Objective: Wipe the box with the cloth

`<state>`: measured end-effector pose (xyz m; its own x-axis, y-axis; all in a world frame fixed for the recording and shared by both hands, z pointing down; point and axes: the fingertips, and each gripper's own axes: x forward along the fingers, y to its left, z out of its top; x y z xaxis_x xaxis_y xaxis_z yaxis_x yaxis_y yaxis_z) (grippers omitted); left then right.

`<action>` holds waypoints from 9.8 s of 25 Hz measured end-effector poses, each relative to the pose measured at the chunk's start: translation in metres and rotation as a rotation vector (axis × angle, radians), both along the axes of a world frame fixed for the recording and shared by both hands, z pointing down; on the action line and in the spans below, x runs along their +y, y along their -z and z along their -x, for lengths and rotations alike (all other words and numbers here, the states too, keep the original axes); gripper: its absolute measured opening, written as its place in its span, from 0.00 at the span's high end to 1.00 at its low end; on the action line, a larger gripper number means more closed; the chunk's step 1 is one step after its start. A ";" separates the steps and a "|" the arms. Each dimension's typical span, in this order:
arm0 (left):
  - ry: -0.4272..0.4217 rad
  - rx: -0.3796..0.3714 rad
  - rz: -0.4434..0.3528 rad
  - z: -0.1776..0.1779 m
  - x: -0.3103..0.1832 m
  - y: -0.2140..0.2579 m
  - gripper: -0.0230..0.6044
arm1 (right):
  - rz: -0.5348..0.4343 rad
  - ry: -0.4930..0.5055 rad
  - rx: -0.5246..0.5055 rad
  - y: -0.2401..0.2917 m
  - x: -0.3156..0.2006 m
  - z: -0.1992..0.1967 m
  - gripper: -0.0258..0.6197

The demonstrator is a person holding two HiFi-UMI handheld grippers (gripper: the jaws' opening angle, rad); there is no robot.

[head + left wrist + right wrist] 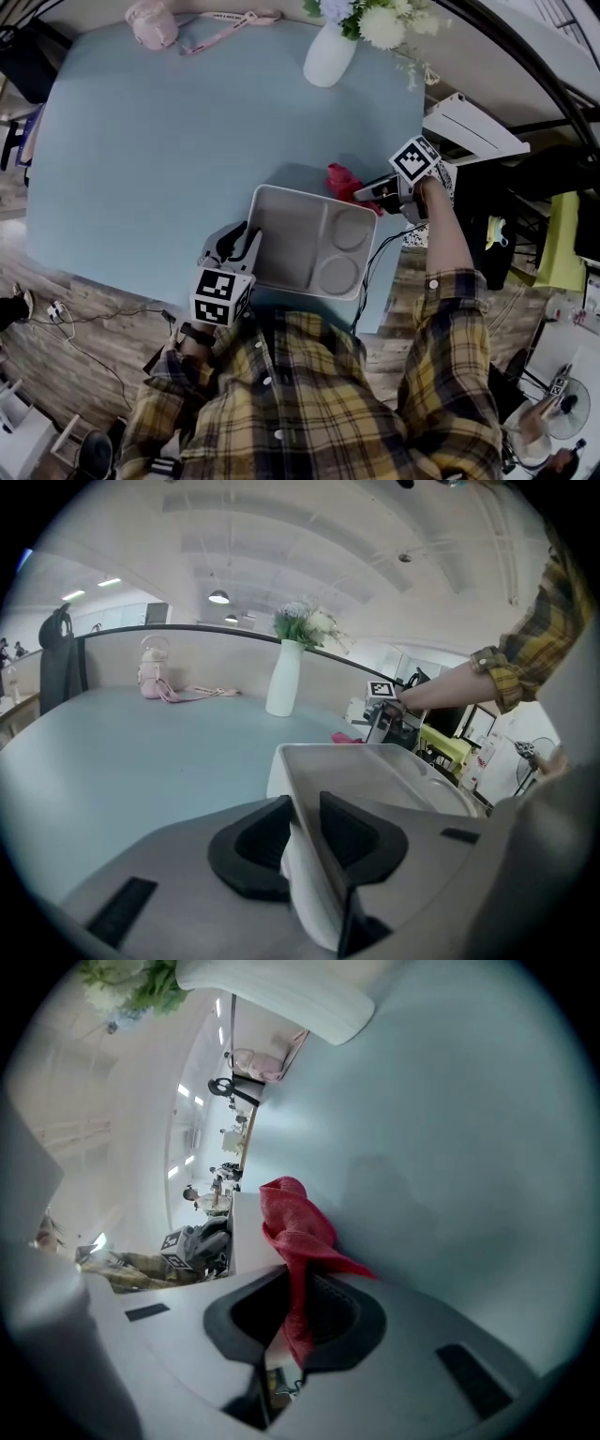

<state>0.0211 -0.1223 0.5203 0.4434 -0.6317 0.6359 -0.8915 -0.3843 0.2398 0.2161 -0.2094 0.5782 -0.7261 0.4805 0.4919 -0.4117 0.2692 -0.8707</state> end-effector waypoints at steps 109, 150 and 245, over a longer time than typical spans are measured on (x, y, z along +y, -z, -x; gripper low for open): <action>-0.098 0.158 -0.119 0.011 0.017 0.009 0.76 | -0.950 -0.708 0.387 0.013 0.244 0.076 0.90; 0.241 0.089 -0.135 0.191 0.113 -0.012 0.80 | -1.338 0.423 0.253 0.054 0.224 0.272 0.90; -0.013 0.052 -0.285 0.116 0.116 0.055 0.83 | -1.640 -0.005 0.488 0.173 0.134 0.144 0.90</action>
<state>-0.0947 -0.0062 0.4656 0.4795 -0.7760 0.4097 -0.8756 -0.4538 0.1652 0.0718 -0.0754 0.4048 -0.3704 -0.7169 0.5907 -0.5388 0.6838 0.4921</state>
